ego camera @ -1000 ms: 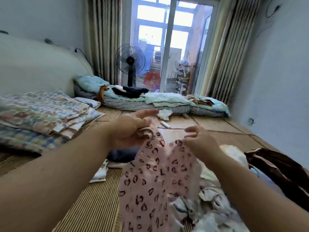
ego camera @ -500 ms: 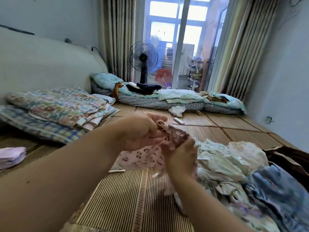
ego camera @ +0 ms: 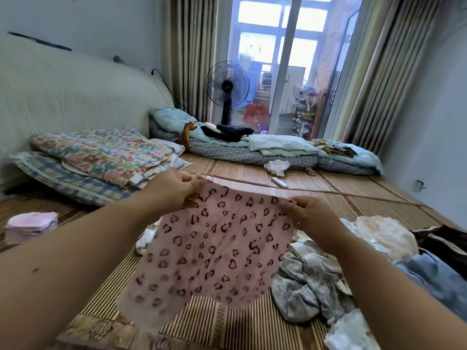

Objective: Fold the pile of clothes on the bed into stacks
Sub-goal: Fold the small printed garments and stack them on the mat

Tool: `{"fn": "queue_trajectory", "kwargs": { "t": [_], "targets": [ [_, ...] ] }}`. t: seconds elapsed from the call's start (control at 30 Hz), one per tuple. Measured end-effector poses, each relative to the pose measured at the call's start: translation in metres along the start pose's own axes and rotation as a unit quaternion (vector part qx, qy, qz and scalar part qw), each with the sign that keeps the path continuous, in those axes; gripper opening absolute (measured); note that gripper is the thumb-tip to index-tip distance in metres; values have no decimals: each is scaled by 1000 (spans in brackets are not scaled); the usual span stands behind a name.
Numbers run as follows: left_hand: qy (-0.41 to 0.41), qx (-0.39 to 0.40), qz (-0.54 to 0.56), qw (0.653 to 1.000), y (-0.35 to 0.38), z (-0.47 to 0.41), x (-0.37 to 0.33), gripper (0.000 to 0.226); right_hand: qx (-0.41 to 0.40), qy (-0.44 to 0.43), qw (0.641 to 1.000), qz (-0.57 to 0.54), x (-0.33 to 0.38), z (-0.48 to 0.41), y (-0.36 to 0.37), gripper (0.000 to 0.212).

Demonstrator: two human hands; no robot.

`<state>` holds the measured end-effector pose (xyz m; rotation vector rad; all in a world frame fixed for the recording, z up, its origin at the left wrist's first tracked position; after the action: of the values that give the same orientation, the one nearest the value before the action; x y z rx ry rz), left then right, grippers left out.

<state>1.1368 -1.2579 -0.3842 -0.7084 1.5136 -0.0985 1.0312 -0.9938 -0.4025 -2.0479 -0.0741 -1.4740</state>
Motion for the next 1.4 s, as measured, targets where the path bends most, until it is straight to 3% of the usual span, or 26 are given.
{"fn": "queue_trajectory", "kwargs": {
  "t": [0.07, 0.23, 0.33, 0.4, 0.5, 0.6, 0.67, 0.77, 0.8, 0.83, 0.9, 0.93, 1.0, 1.1, 1.23, 1.4],
  "targets": [
    [0, -20, -65, 998, -1, -4, 5, 31, -5, 11, 999, -41, 9, 3, -3, 23],
    [3, -67, -100, 993, 6, -4, -6, 26, -112, 64, 992, 8, 31, 7, 3, 28],
    [18, -70, -123, 990, 25, 5, -21, 27, -105, 73, 992, -20, 39, 13, 24, 26],
    [42, -26, -70, 996, 41, 16, -34, 25, -81, 62, 994, -48, 43, 15, 39, 29],
    [38, 83, 104, 990, 64, 35, -49, 29, -54, 27, 994, -88, 50, 18, 51, 33],
    [33, 142, 157, 977, 71, 45, -55, 51, 2, -17, 994, -107, 53, 19, 51, 16],
    [71, 144, 112, 981, 65, 47, -59, 61, 22, -19, 992, -119, 52, 17, 46, 10],
    [174, 32, -42, 983, 44, 35, -60, 37, 40, -3, 991, -126, 48, 10, 36, 13],
    [176, 19, -85, 980, 38, 28, -55, 42, 63, -1, 989, -136, 48, 8, 34, 14],
    [158, 41, -102, 981, 36, 18, -48, 66, 92, 0, 985, -147, 48, 5, 35, 15],
    [77, 159, -31, 984, 38, -1, -31, 104, 137, 5, 977, -163, 51, 0, 37, 21],
    [41, 226, 15, 973, 41, -6, -25, 104, 146, 11, 976, -164, 51, -5, 37, 22],
    [7, 304, 43, 952, 45, -18, -16, 74, 138, 21, 981, -132, 49, -15, 36, 17],
    [12, 240, 27, 970, 49, -41, -14, 31, 83, 24, 996, 10, 42, -31, 32, 7],
    [46, 81, -120, 988, 51, -62, -29, 7, -2, 47, 998, 50, 28, -57, 32, 13],
    [137, -14, -153, 979, 49, -54, -48, 17, -103, -15, 990, 95, 29, -59, 25, 14]
  ]
}}
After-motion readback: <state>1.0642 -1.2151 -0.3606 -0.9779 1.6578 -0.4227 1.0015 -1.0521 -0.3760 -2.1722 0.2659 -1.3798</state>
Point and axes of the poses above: each hand's wrist, its own z-axis away from the middle knuckle, its own y-axis out of the palm, x = y × z, the point moved 5 cm from there along -z, towards the middle knuckle, and after that the axes turned 3 degrees about x, right-handed, at the moved point
